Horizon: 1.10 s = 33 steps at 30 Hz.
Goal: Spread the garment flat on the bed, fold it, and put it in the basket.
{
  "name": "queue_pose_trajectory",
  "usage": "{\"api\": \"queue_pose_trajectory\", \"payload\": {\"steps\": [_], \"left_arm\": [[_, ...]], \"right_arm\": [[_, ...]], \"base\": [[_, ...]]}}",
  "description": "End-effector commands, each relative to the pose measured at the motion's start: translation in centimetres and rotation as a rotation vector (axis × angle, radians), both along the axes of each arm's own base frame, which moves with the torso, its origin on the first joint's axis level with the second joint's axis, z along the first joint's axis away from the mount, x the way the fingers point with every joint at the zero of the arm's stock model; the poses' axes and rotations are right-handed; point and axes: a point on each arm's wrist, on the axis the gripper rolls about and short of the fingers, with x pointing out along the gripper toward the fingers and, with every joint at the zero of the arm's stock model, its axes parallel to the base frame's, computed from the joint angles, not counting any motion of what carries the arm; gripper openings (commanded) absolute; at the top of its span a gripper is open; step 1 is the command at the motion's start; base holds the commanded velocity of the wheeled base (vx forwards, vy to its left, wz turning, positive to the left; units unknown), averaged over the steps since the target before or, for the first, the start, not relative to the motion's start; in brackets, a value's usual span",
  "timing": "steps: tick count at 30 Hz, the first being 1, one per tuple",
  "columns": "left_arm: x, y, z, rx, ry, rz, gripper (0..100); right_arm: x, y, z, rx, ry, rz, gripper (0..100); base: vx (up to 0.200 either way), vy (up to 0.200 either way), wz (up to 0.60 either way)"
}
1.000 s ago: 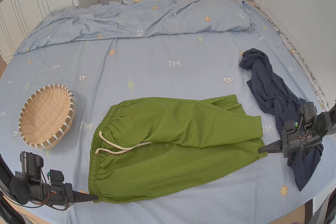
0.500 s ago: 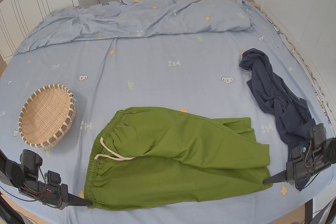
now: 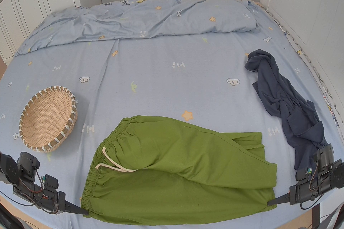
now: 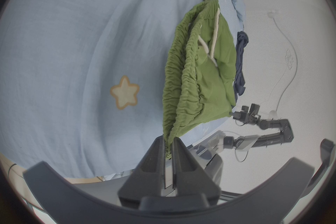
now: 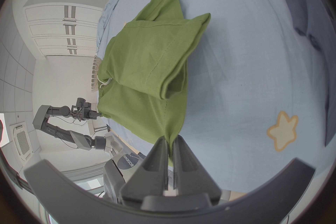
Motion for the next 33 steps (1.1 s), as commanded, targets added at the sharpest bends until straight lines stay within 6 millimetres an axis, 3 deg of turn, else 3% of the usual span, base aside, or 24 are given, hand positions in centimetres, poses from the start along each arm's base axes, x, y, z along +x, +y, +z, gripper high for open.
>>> {"api": "queue_pose_trajectory", "payload": {"steps": [1,19,20,21,22,32,33], "left_arm": [[-0.5,-0.1,0.0,0.031,0.001,-0.014,0],[-0.9,-0.6,-0.4,0.102,0.064,-0.053,0],[-0.8,-0.6,-0.5,0.101,0.069,-0.056,100],[-0.8,-0.6,-0.5,0.101,0.069,-0.056,100],[-0.8,-0.6,-0.5,0.101,0.069,-0.056,100],[-0.8,-0.6,-0.2,0.096,0.052,-0.054,100],[-1.2,-0.8,1.1,0.106,0.007,-0.049,100]], "right_arm": [[0.1,0.0,-0.8,0.000,0.044,0.002,0],[1.0,-0.1,-2.0,-0.002,0.067,-0.004,0],[0.9,-0.1,-2.1,-0.003,0.067,-0.001,0],[0.9,-0.1,-2.1,-0.003,0.067,-0.001,0],[0.9,0.0,-2.1,-0.003,0.068,0.000,100],[0.5,0.0,-1.8,-0.001,0.057,0.003,100],[0.0,-0.1,-1.0,-0.003,0.005,-0.003,100]], "base": [[0.000,0.000,0.00],[0.000,0.000,0.00],[0.000,0.000,0.00],[0.000,0.000,0.00],[0.000,0.000,0.00],[0.000,0.000,0.00],[0.000,0.000,0.00]]}}
